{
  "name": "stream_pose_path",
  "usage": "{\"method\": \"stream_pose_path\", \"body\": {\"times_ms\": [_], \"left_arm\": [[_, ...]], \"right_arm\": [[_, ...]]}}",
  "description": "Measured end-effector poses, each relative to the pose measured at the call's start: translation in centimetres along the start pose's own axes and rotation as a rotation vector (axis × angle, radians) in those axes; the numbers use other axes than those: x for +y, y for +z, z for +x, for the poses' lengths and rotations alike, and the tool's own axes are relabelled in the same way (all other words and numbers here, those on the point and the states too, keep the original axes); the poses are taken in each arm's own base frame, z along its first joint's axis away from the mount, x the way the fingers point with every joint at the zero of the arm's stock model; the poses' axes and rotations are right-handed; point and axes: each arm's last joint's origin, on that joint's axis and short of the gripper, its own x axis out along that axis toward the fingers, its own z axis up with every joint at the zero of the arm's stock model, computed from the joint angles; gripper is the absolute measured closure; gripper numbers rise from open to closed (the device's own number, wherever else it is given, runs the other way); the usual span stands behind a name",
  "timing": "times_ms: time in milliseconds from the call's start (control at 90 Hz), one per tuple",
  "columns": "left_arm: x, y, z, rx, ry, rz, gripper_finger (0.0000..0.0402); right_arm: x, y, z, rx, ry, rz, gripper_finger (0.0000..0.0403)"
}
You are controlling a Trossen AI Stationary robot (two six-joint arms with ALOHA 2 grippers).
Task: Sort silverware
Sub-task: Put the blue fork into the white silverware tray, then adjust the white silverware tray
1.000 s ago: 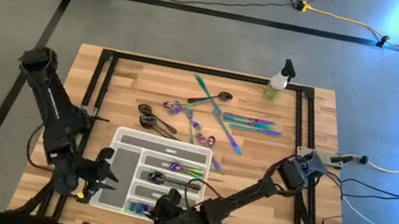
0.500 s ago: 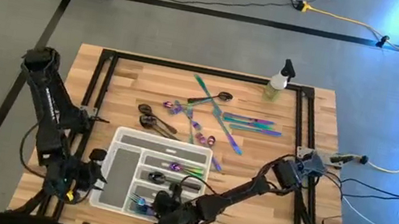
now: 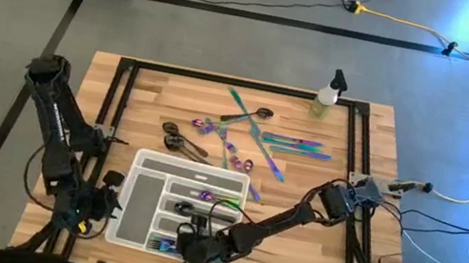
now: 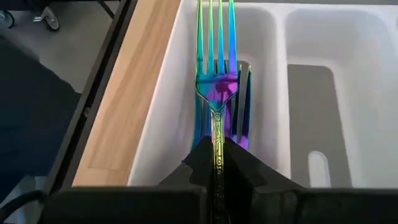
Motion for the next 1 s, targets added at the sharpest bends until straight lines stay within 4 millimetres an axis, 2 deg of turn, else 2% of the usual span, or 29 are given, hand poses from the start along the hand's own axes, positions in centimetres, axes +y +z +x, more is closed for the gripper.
{"method": "stream_pose_path", "body": {"times_ms": [567,867,1000], "left_arm": [[0.07,-0.04,0.0,0.003,0.008,0.011,0.0297],[0.06,-0.03,0.0,0.002,0.007,0.013,0.0297],[0.06,-0.05,0.0,0.006,0.005,0.037,0.0297]], "right_arm": [[0.35,-0.53,-0.1,0.038,0.003,0.109,0.0394],[0.4,-0.43,-0.17,0.033,0.0,0.16,0.0325],[0.49,0.03,-0.33,0.022,-0.004,0.151,0.0306]]}}
